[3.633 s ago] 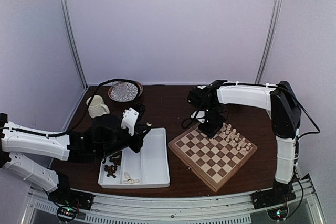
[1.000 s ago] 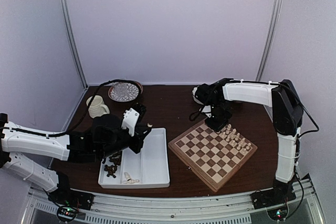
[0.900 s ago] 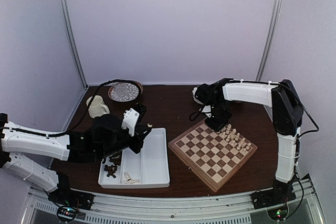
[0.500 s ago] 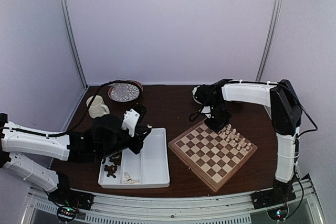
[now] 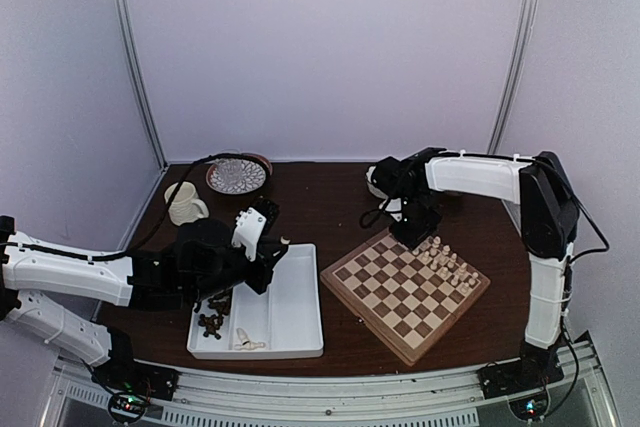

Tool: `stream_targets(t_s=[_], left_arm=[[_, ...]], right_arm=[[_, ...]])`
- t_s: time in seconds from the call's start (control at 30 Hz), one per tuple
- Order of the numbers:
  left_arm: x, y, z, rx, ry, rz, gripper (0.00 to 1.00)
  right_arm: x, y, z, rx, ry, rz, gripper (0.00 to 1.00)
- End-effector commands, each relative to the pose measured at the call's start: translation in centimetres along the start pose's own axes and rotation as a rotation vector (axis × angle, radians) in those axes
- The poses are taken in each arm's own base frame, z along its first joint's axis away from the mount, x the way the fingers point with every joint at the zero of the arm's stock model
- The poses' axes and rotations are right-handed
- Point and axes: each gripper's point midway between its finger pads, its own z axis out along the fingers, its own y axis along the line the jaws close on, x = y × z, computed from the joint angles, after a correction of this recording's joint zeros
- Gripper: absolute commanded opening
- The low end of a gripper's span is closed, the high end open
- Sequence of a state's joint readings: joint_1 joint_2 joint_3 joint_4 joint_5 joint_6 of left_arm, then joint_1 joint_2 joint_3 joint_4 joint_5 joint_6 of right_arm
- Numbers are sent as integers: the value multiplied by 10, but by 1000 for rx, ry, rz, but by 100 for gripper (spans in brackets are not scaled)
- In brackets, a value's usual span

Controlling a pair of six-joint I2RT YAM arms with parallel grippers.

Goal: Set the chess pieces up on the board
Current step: Place the pawn at f2, then pass from the left arm to the right

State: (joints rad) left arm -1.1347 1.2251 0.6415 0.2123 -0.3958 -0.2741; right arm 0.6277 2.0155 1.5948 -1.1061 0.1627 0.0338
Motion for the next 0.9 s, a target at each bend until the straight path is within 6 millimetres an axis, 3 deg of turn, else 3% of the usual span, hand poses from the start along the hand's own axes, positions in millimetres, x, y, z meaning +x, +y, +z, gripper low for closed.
stream_targets(t_s=[0.0,0.27,0.47,0.63,0.67,0.77,0.87], left_arm=[[-17,-3,0,13,-44,-13,8],[-16,-2,1,10,-43,-34,9],[-15,-9,1,52,-41,-58,9],[-18,-21,0,144,-27,-89,9],[-17,-23,-1,160,-21,-99,10],[-14,-26,-3,223,-11,-140,12],[-7,-31,-3,359,15,-212,12]], right_arm=[[-9,-17,-32,64,-101,30,30],[-20,-6,-81,78,-302,-28,36],[-28,34,-133,83,-547,-189,38],[-20,82,-200,120,-907,-343,42],[-15,93,-215,117,-997,-366,45],[6,116,-255,62,-1255,-413,69],[19,130,-275,-64,-1414,-427,82]])
